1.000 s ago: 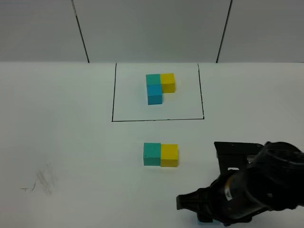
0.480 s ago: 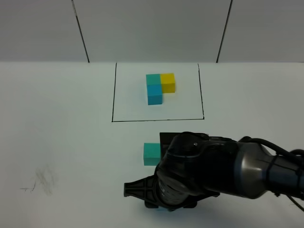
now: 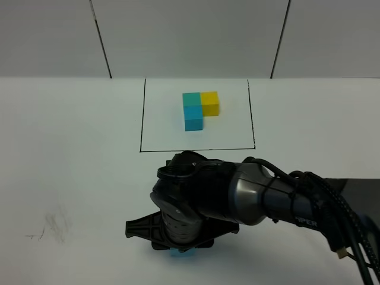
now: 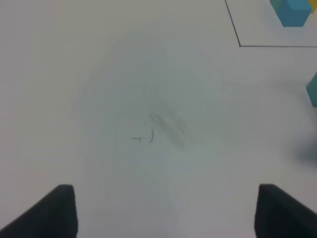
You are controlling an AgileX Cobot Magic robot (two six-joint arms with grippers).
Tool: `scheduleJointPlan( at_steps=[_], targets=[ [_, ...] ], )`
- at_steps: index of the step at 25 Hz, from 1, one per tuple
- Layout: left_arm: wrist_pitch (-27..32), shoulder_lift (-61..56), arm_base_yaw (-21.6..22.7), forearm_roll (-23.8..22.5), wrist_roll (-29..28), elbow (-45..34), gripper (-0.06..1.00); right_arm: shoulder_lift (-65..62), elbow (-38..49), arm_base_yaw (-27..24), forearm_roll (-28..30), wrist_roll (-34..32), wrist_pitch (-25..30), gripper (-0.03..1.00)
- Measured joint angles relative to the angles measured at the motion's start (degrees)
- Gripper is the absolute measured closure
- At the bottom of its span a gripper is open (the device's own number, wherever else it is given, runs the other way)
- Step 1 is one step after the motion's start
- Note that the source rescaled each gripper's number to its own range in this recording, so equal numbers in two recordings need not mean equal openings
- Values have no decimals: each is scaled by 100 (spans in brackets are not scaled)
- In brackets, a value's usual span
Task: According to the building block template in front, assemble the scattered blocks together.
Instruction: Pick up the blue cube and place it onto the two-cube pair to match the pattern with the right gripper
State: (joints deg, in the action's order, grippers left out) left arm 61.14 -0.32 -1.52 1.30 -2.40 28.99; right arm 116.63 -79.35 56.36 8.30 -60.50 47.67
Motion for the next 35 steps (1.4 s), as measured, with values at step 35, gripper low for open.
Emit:
scheduleJointPlan(
  at_steps=[35],
  targets=[
    [0, 0, 0, -11, 0, 0, 35, 620, -515, -363, 590, -325, -5, 77]
  ],
)
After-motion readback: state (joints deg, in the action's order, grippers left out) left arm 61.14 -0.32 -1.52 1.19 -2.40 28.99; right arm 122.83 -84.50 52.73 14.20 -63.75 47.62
